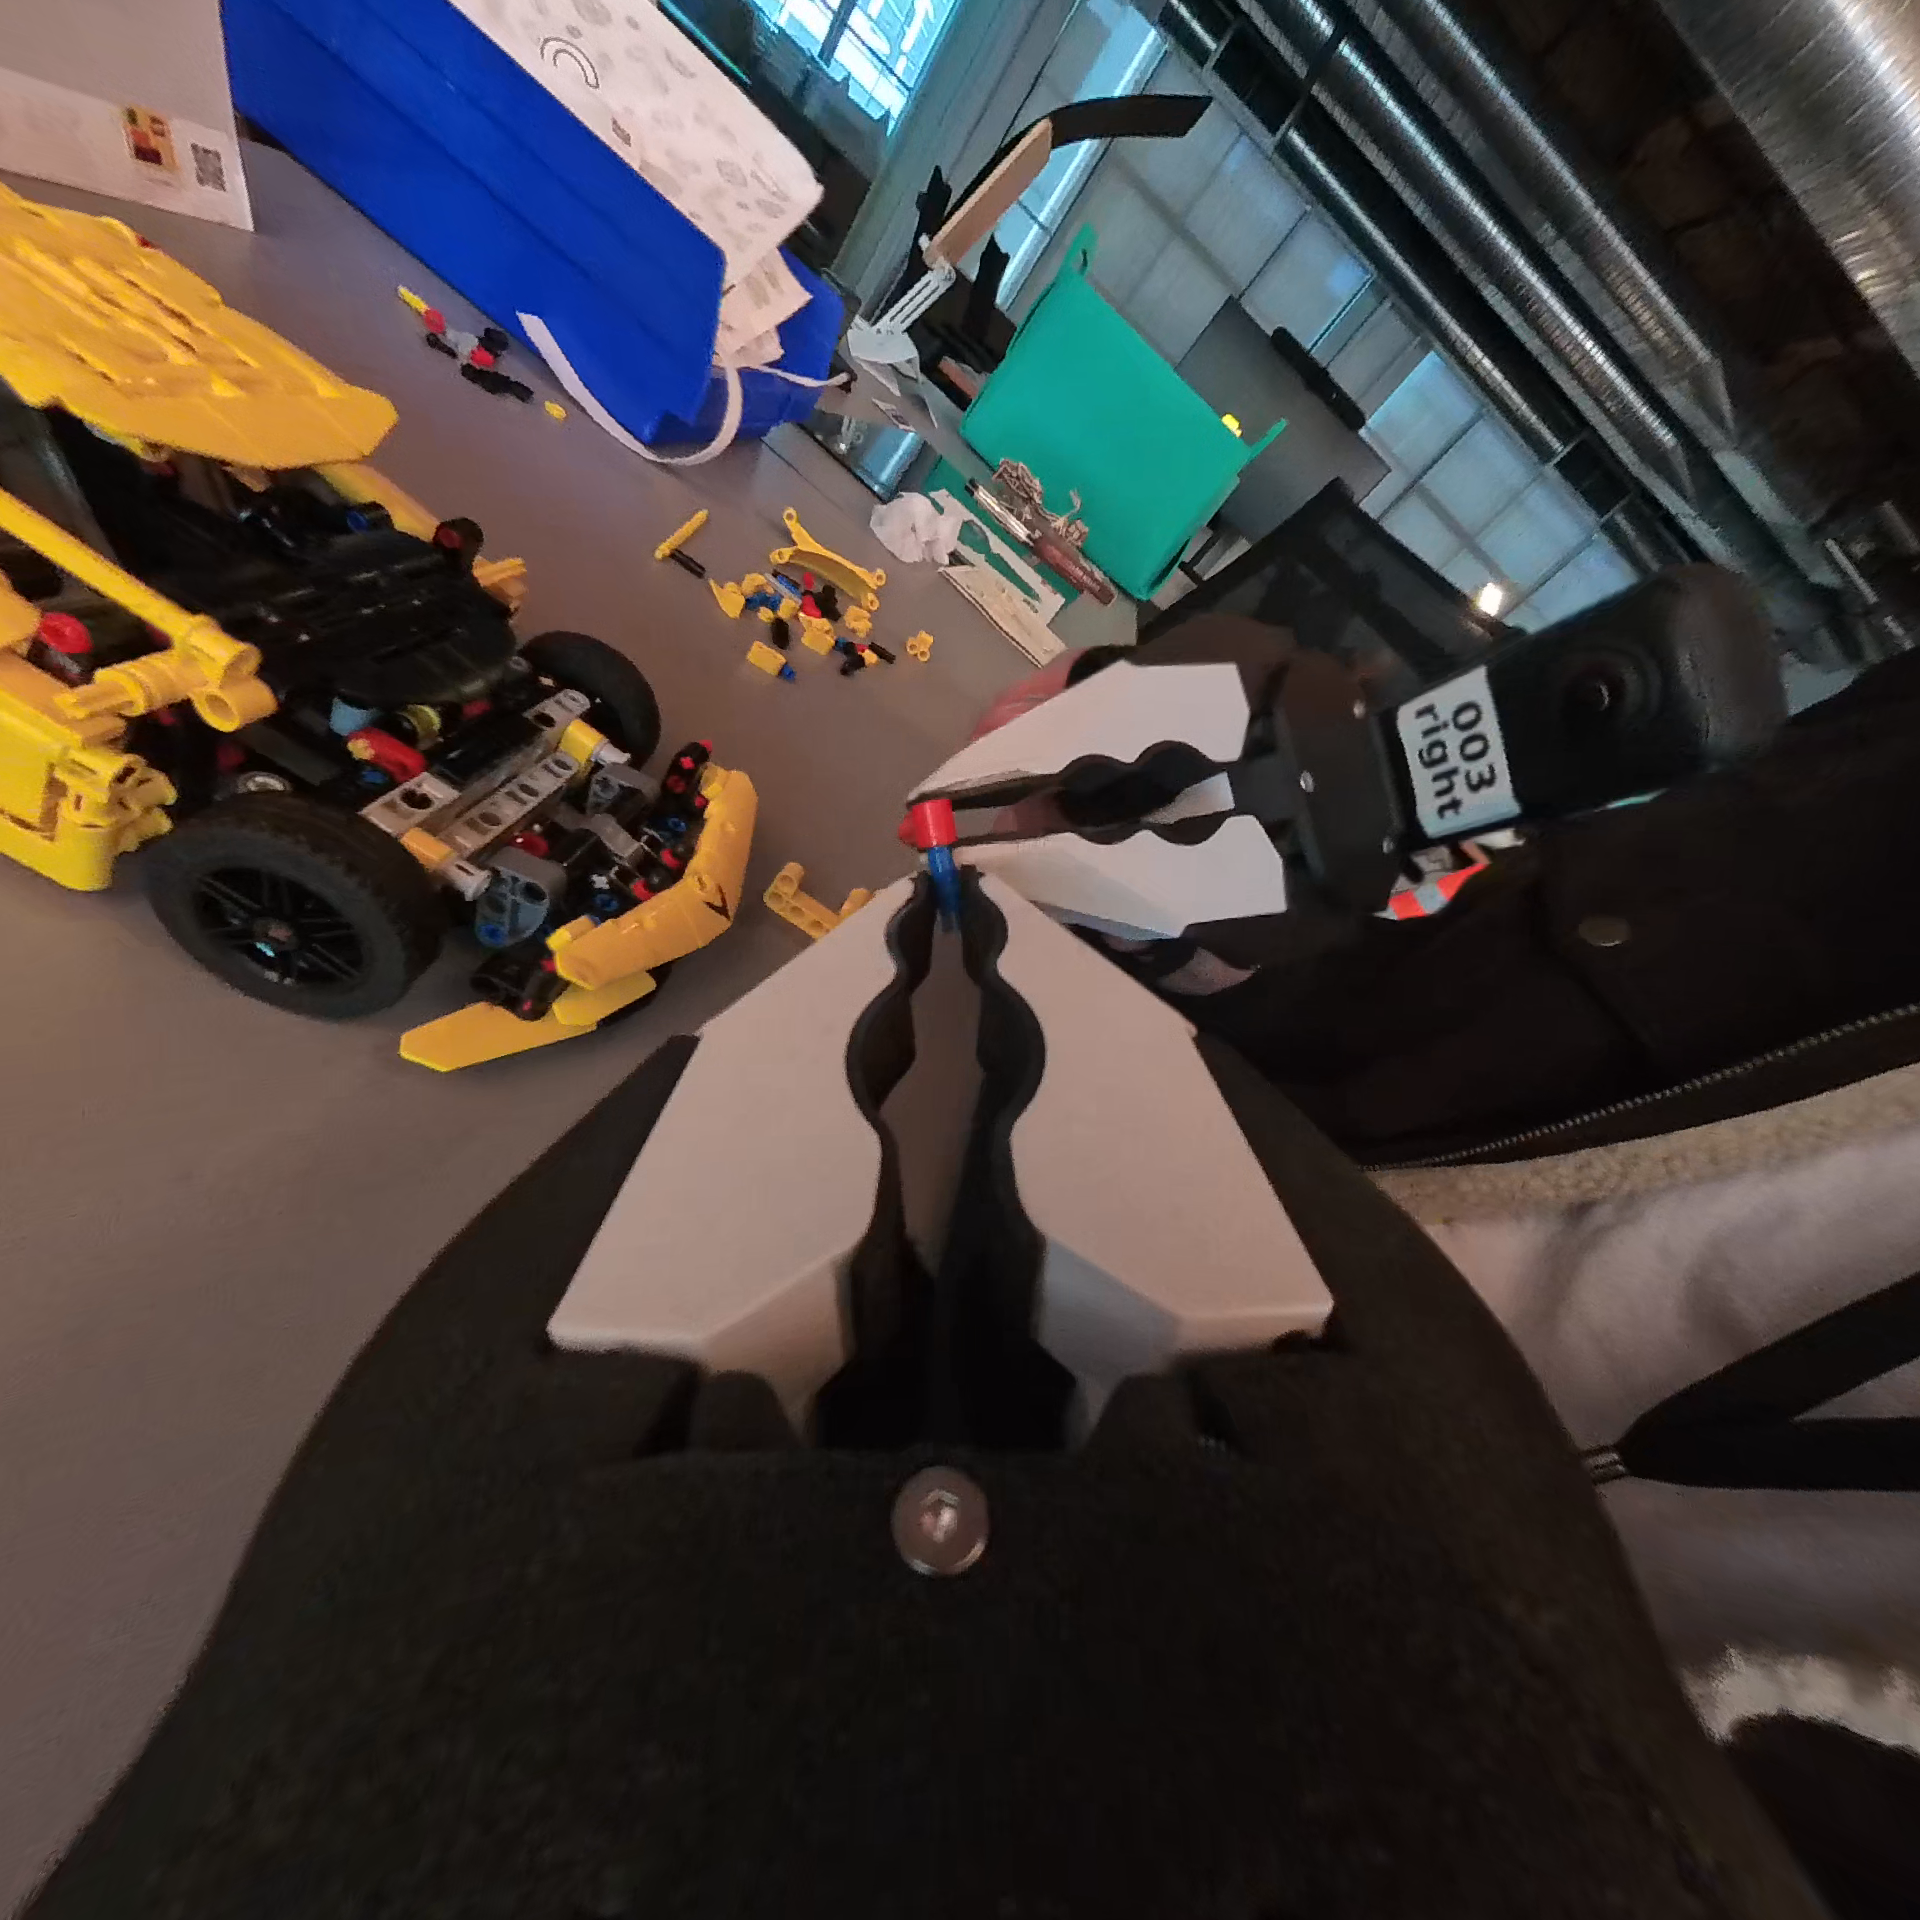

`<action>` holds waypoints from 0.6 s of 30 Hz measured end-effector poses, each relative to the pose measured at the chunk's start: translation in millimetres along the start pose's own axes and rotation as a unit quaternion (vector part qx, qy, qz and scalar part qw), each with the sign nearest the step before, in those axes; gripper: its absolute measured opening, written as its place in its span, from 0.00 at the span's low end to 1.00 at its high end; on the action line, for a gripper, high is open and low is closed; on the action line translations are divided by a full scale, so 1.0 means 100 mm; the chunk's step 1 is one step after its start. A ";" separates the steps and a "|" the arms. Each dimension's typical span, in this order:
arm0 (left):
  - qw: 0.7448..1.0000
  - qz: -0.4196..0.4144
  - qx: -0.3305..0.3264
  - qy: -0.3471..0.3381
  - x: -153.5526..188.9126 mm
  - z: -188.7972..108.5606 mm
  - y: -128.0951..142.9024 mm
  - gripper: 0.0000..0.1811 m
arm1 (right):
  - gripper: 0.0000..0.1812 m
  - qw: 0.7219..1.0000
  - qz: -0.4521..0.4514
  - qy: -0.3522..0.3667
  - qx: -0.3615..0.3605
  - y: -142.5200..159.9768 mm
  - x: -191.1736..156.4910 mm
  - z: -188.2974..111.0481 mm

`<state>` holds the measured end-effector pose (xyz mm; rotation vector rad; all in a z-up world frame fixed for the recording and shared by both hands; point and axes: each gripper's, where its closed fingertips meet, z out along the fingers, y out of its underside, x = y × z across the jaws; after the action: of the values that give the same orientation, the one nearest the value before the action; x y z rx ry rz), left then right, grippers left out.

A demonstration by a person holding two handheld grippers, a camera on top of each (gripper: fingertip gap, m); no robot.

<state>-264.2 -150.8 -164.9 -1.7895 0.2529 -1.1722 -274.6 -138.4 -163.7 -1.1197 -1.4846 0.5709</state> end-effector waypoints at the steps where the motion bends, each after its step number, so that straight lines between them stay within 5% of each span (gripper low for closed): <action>1: 1.000 0.000 0.003 0.006 0.02 -0.01 -0.01 0.02 | 0.03 1.000 0.007 -0.002 0.006 -0.02 0.00 -0.01; 2: 1.000 0.002 0.001 0.011 0.03 -0.01 0.00 0.03 | 0.03 1.000 0.017 0.003 0.009 -0.03 0.03 -0.02; 4: 0.998 0.022 -0.062 0.010 0.06 0.05 0.20 0.02 | 0.03 0.986 0.069 0.148 0.031 0.02 0.73 -0.24; 6: 0.996 0.057 -0.070 -0.005 0.08 0.08 0.22 0.02 | 0.03 0.959 0.251 0.121 0.049 0.31 1.20 -0.42; 9: 0.998 0.023 -0.053 0.004 0.04 0.05 0.17 0.02 | 0.03 0.955 0.257 0.119 -0.086 1.02 1.63 -0.72; 12: 0.996 0.046 -0.075 0.024 0.14 0.10 0.24 0.02 | 0.03 0.898 0.301 0.097 -0.306 1.92 1.80 -1.18; 16: 0.990 0.087 -0.106 0.024 0.22 0.23 0.32 0.02 | 0.03 0.869 0.365 0.081 -0.323 2.32 1.76 -1.34; 18: 0.990 0.106 -0.096 -0.006 0.15 0.37 0.19 0.02 | 0.04 0.870 0.321 0.103 -0.361 2.47 1.79 -1.40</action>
<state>-220.9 -148.2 -174.5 -1.8819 0.5517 -1.0136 -46.8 91.5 -251.2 -2.2347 -1.1266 0.3041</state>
